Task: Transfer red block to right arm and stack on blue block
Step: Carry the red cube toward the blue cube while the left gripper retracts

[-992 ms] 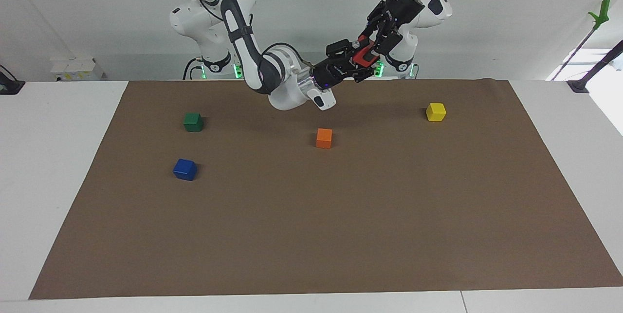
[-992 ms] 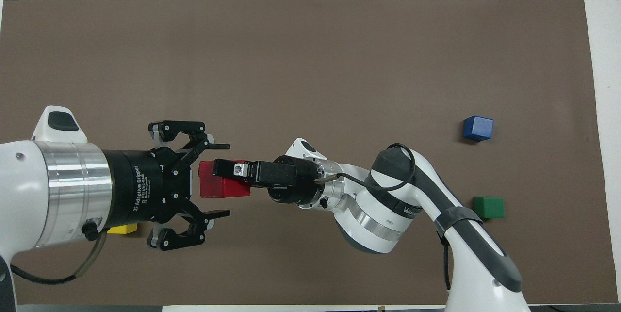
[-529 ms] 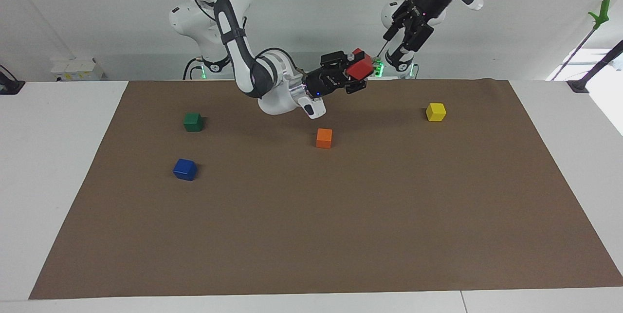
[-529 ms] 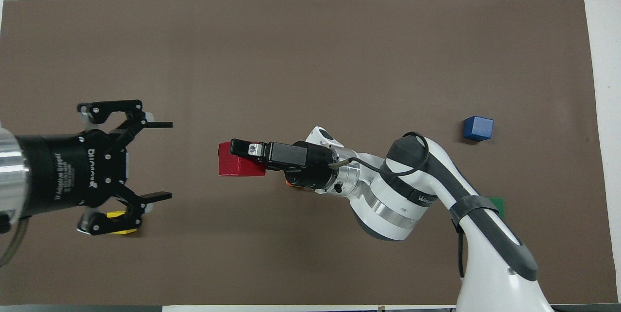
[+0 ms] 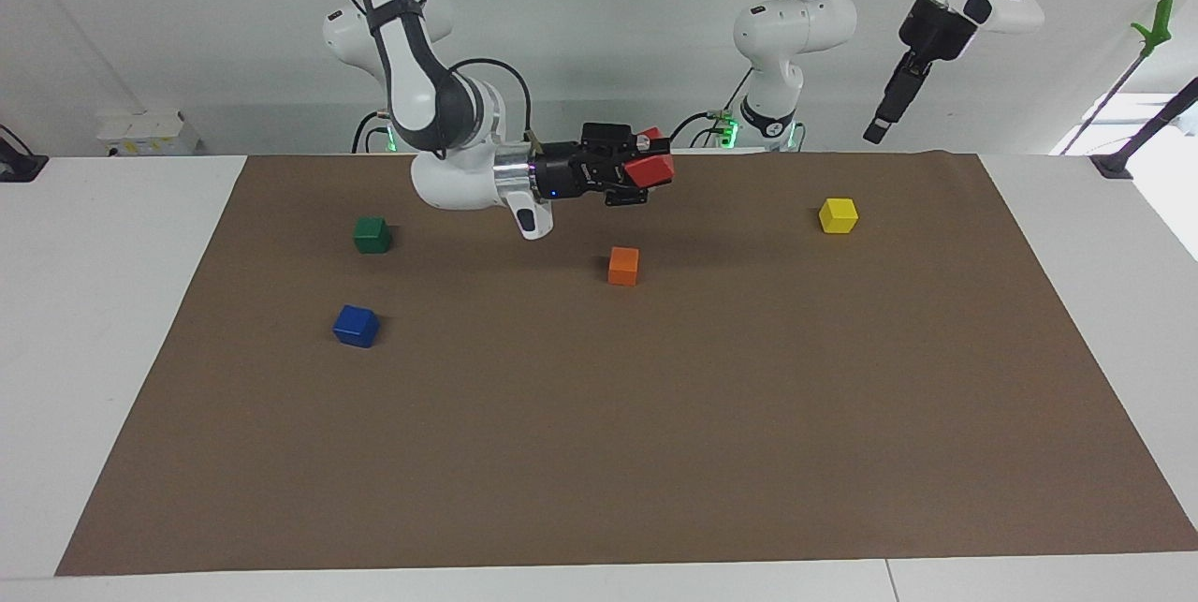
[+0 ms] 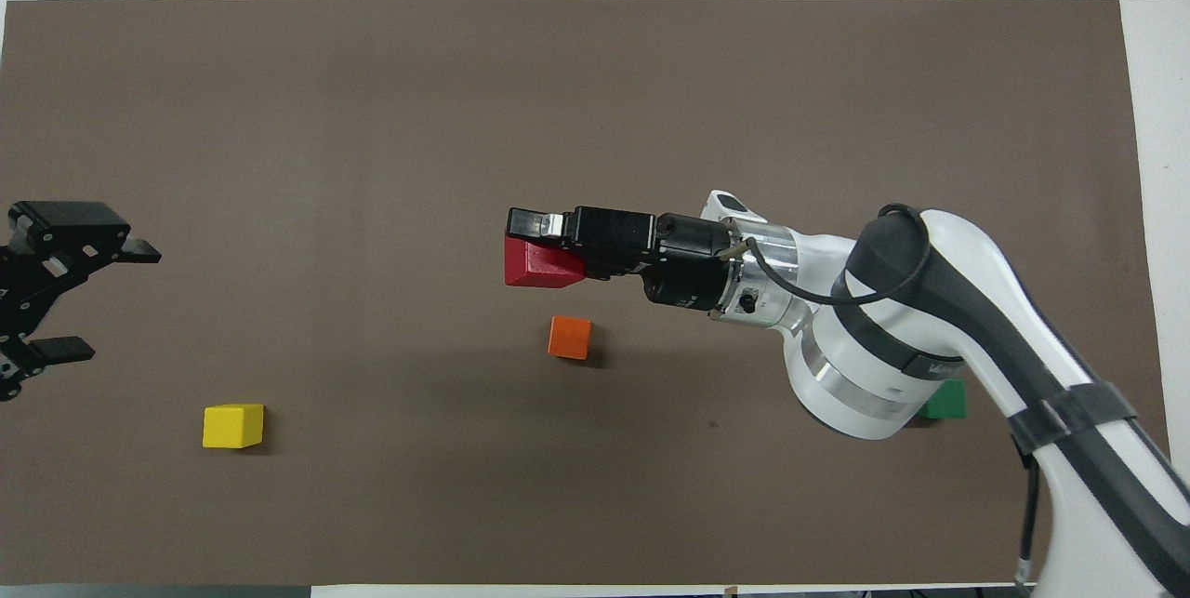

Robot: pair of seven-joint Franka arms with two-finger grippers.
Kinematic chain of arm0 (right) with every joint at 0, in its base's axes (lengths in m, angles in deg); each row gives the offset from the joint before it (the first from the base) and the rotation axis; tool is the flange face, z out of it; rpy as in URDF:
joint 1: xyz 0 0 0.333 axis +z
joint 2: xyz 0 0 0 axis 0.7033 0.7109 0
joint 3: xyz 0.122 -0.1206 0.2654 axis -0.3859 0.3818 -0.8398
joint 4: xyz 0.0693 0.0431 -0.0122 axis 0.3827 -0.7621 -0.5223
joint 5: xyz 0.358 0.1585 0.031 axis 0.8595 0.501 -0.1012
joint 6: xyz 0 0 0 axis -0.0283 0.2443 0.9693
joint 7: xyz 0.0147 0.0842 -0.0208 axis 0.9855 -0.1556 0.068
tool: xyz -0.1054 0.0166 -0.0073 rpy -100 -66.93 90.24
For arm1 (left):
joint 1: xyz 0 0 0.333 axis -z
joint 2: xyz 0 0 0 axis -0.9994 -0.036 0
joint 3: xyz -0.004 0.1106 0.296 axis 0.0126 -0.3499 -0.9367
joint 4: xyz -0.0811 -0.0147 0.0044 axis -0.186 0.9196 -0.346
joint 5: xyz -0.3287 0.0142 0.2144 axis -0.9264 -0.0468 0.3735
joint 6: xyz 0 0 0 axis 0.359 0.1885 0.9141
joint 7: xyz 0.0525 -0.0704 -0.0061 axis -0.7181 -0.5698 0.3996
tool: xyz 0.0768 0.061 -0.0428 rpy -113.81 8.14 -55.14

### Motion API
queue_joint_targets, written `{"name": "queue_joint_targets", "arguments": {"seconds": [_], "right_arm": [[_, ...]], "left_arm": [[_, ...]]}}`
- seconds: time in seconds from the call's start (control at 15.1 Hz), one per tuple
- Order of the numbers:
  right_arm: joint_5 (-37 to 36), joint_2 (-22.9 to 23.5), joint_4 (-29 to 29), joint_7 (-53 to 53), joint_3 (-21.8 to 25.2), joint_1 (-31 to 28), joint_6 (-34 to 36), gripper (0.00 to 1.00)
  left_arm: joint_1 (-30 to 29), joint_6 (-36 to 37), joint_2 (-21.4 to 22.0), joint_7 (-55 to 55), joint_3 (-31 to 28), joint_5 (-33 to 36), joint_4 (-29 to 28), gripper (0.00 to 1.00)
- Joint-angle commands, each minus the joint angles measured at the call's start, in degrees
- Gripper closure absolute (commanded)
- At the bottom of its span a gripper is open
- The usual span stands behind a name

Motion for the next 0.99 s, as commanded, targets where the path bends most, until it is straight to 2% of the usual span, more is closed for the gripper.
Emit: {"name": "queue_joint_targets", "arguments": {"seconds": [0.0, 0.13, 0.2, 0.26, 0.4, 0.46, 0.6, 0.73, 0.79, 0.86, 0.93], "right_arm": [[-10.88, -2.66, 0.41, -5.01, -0.79, -2.21, -4.43, 1.0], [-19.25, -3.28, 1.2, -8.01, -0.79, -3.7, -5.14, 1.0], [-22.76, -3.45, 1.46, -9.15, -0.79, -4.49, -5.14, 1.0], [-26.45, -3.46, 1.81, -9.86, -0.79, -5.2, -5.14, 1.0], [-35.06, -3.46, 2.95, -12.48, -0.7, -7.04, -5.14, 1.0], [-40.76, -3.63, 3.66, -14.59, -0.61, -7.83, -5.14, 1.0], [-52.09, -4.33, 5.59, -20.72, -0.7, -9.5, -4.88, 1.0], [-65.8, -5.3, 7.26, -27.76, -0.61, -9.77, -4.53, 1.0], [-71.96, -5.65, 7.44, -29.97, -0.61, -10.82, -4.27, 1.0], [-76.54, -6.09, 7.7, -31.21, -0.7, -11.7, -3.92, 1.0], [-80.07, -6.18, 8.05, -32.35, -0.61, -12.58, -2.7, 1.0]], "left_arm": [[-0.3, 7.22, -9.01, -10.5, 0.02, 6.26, 12.19, 0.0], [-0.3, 12.92, -15.6, -16.65, 0.19, 7.5, 21.33, 0.0], [-0.13, 14.61, -18.16, -19.55, 0.37, 9.25, 24.51, 0.0], [0.13, 14.54, -18.88, -21.49, 0.37, 10.84, 25.24, 0.0], [0.66, 12.87, -18.28, -25.62, -0.94, 11.03, 23.5, 0.0], [1.53, 11.91, -16.7, -29.04, -3.21, 10.94, 19.4, 0.0], [3.21, 11.63, -14.59, -31.26, -6.39, 9.98, 15.5, 0.0], [4.79, 11.64, -14.49, -30.83, -6.31, 9.89, 15.75, 0.0], [5.06, 9.9, -13.62, -30.65, -5.96, 9.97, 14.01, 0.0], [5.84, 6.05, -13.96, -31.44, -7.0, 9.89, 13.21, 0.0], [6.37, 6.71, -15.7, -31.79, -7.88, 9.62, 14.86, 0.0]]}}
